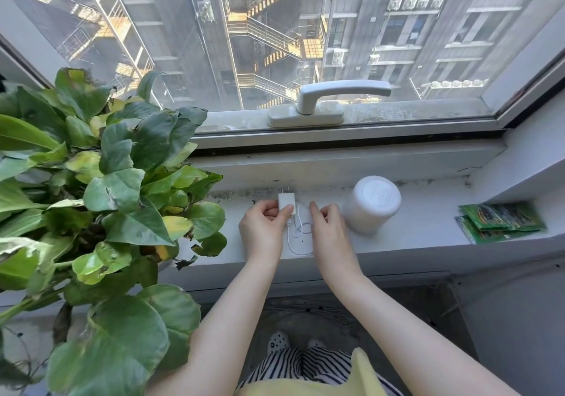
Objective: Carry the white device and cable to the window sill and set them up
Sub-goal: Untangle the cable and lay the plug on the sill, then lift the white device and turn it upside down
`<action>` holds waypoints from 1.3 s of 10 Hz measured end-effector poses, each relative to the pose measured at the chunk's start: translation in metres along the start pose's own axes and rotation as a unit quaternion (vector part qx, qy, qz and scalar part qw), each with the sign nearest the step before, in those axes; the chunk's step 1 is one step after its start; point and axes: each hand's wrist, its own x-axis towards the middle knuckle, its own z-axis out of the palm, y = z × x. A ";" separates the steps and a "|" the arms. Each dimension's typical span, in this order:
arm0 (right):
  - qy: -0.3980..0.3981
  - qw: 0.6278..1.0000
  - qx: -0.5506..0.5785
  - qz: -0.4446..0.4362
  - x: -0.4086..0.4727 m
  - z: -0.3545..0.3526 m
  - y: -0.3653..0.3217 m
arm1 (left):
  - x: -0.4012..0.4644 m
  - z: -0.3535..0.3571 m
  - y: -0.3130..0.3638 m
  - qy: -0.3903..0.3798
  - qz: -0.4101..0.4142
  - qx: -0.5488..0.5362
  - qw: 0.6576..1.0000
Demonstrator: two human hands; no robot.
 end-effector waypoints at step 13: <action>-0.152 0.978 0.017 -0.140 0.042 -0.159 0.015 | -0.026 0.058 0.053 -0.321 0.126 -0.062 0.937</action>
